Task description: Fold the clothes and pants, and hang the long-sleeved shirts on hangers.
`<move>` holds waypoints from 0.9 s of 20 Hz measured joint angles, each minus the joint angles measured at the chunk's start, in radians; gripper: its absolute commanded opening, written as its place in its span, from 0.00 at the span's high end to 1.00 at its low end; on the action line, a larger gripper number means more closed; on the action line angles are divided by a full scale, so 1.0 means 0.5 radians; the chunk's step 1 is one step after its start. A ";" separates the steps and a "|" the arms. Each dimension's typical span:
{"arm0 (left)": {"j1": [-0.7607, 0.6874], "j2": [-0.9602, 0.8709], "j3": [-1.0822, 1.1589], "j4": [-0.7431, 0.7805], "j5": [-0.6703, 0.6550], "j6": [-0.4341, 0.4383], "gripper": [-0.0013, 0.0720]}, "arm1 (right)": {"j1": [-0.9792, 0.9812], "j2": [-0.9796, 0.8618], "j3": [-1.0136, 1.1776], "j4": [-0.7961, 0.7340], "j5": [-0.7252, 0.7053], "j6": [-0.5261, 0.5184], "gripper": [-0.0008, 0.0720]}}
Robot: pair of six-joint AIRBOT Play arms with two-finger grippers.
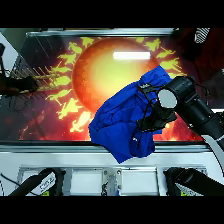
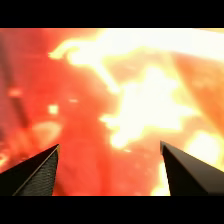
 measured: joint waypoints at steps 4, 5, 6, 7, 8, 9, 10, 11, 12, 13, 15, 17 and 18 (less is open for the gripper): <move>0.334 -0.337 0.095 0.146 0.249 0.006 0.02 | 0.000 0.000 0.000 0.001 -0.001 0.000 0.98; 0.403 -0.435 0.132 0.161 0.330 0.007 0.02 | 0.000 0.000 0.000 0.001 -0.001 0.000 0.98; 0.460 -0.529 0.179 0.177 0.397 0.007 0.02 | 0.000 0.000 0.000 0.001 -0.001 -0.001 0.98; 0.511 -0.634 0.237 0.191 0.454 0.008 0.02 | 0.000 0.000 0.000 0.001 -0.001 0.000 0.98; 0.555 -0.737 0.303 0.195 0.497 0.008 0.02 | 0.000 0.000 0.000 0.001 -0.001 0.000 0.98; 0.596 -0.851 0.381 0.204 0.533 0.009 0.02 | 0.000 0.000 0.000 0.001 -0.001 0.000 0.98; 0.628 -0.954 0.453 0.213 0.552 0.014 0.02 | 0.000 0.000 0.000 0.001 -0.001 0.000 0.98; 0.655 -1.067 0.535 0.242 0.574 0.014 0.02 | 0.000 -0.001 0.000 0.001 -0.001 0.000 0.98; 0.674 -1.180 0.616 0.280 0.587 0.014 0.02 | 0.000 -0.002 0.000 0.001 -0.001 0.000 0.98; 0.687 -1.279 0.687 0.329 0.595 0.014 0.02 | 0.000 -0.002 0.000 0.001 -0.001 0.000 0.98; 0.703 -1.465 0.829 0.434 0.608 0.014 0.02 | 0.000 -0.003 0.000 0.001 -0.002 0.000 0.98; 0.712 -1.640 0.969 0.521 0.606 0.013 0.02 | 0.000 -0.003 0.000 0.001 -0.002 0.000 0.98; 0.714 -1.714 1.032 0.549 0.595 0.013 0.02 | 0.000 -0.003 0.000 0.001 -0.001 0.000 0.98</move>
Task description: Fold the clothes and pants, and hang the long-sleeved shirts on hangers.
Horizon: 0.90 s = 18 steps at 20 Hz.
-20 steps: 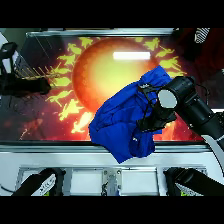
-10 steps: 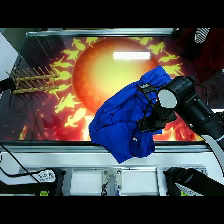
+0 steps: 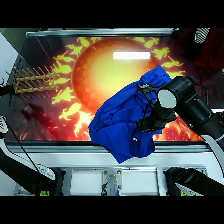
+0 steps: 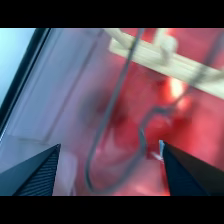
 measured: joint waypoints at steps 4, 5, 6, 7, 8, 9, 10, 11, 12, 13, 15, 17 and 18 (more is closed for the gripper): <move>0.005 -0.244 0.210 0.060 -0.023 -0.001 0.02 | 0.000 -0.001 0.000 0.000 0.000 0.000 0.98; 0.005 -0.279 0.236 0.069 -0.021 0.000 0.02 | 0.000 -0.002 0.000 0.000 0.000 0.000 0.98; 0.005 -0.311 0.256 0.074 -0.013 0.001 0.02 | 0.000 -0.004 0.000 0.000 0.000 0.000 0.98; 0.005 -0.334 0.266 0.077 -0.004 0.003 0.02 | 0.000 -0.005 0.000 0.000 0.000 0.000 0.98; 0.005 -0.352 0.267 0.081 0.009 0.010 0.02 | 0.000 -0.007 0.000 0.000 0.000 0.000 0.98; 0.005 -0.361 0.266 0.086 0.034 0.018 0.02 | 0.000 -0.008 0.000 -0.001 0.000 -0.001 0.98; 0.005 -0.369 0.258 0.090 0.053 0.025 0.02 | 0.000 -0.008 0.000 0.000 0.000 0.000 0.98; 0.006 -0.374 0.249 0.092 0.088 0.035 0.02 | 0.000 -0.009 0.000 0.000 0.000 -0.001 0.98; 0.006 -0.378 0.243 0.094 0.104 0.040 0.03 | 0.000 -0.010 0.000 0.000 -0.001 0.000 0.98; 0.006 -0.382 0.237 0.095 0.105 0.043 0.20 | 0.000 -0.010 0.000 0.000 0.000 0.000 0.98; 0.005 -0.391 0.230 0.087 0.106 0.056 0.51 | 0.000 -0.010 0.000 0.000 0.000 0.000 0.98; 0.005 -0.393 0.227 0.088 0.092 0.059 0.51 | 0.000 -0.010 0.000 0.000 0.000 -0.001 0.98; 0.006 -0.394 0.226 0.088 0.087 0.060 0.66 | 0.000 -0.010 0.000 0.000 0.000 -0.001 0.98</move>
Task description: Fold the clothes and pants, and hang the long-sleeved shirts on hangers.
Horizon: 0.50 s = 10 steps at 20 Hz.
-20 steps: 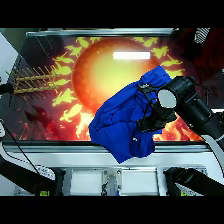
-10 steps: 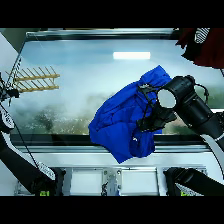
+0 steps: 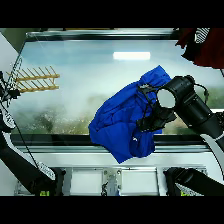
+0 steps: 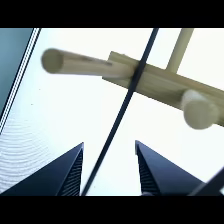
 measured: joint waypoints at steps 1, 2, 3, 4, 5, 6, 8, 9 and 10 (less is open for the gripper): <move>-0.001 -0.001 -0.001 -0.004 -0.012 0.000 0.95 | 0.000 0.000 0.000 0.000 0.000 0.001 0.98; -0.002 -0.002 -0.002 -0.006 -0.033 0.020 0.97 | 0.000 0.000 0.000 0.000 0.000 0.001 0.98; -0.004 -0.002 -0.002 -0.013 -0.039 0.012 0.97 | 0.000 0.000 0.000 -0.001 -0.001 0.001 0.98; -0.001 -0.003 -0.001 -0.001 -0.034 -0.014 0.97 | 0.000 0.000 0.000 0.000 0.001 0.001 0.98; 0.000 -0.002 -0.002 -0.021 -0.043 -0.005 0.97 | 0.000 0.000 -0.001 0.000 -0.005 0.001 0.98; -0.004 -0.002 -0.002 0.004 -0.058 -0.002 0.97 | 0.000 0.001 0.000 0.000 -0.002 0.001 0.98; -0.003 0.008 -0.002 -0.009 -0.082 0.001 0.97 | 0.000 0.000 -0.001 0.000 -0.004 0.000 0.98; -0.003 0.015 -0.003 -0.009 -0.100 -0.001 0.97 | 0.000 0.000 -0.001 0.001 0.001 0.001 0.98; -0.003 0.028 -0.005 -0.014 -0.121 -0.010 0.97 | 0.000 0.000 -0.001 0.000 -0.001 0.001 0.98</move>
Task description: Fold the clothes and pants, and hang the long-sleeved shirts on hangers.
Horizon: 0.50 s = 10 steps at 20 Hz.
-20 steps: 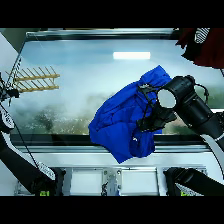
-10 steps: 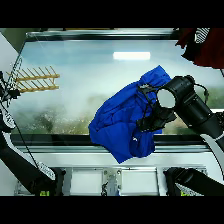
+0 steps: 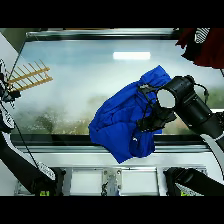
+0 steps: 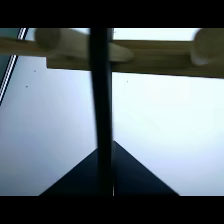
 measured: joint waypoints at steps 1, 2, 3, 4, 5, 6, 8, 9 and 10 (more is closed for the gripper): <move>0.000 0.017 -0.002 -0.011 -0.031 -0.019 0.97 | 0.000 0.000 0.000 0.000 0.002 0.000 0.98; 0.000 0.042 -0.003 -0.023 -0.060 -0.052 0.97 | 0.000 0.000 0.000 0.000 0.001 0.000 0.98; -0.001 0.079 -0.002 -0.021 -0.059 -0.078 0.97 | 0.000 0.000 0.000 0.000 0.001 0.000 0.98; -0.004 0.127 0.000 -0.015 -0.069 -0.104 0.97 | 0.000 0.000 0.000 0.000 0.001 0.000 0.98; -0.010 0.170 0.001 -0.015 -0.084 -0.121 0.97 | 0.000 0.000 0.000 0.000 0.002 -0.001 0.98; -0.016 0.212 0.000 -0.016 -0.111 -0.136 0.97 | 0.001 0.000 0.000 0.001 0.002 0.000 0.98; -0.040 0.323 0.000 -0.024 -0.154 -0.157 0.97 | 0.000 0.000 0.000 -0.001 0.001 0.000 0.98; -0.060 0.394 0.002 -0.032 -0.170 -0.166 0.97 | 0.000 0.000 0.000 0.000 0.002 0.000 0.98; -0.087 0.464 0.002 -0.038 -0.195 -0.169 0.97 | 0.001 0.000 0.000 0.001 0.002 0.000 0.98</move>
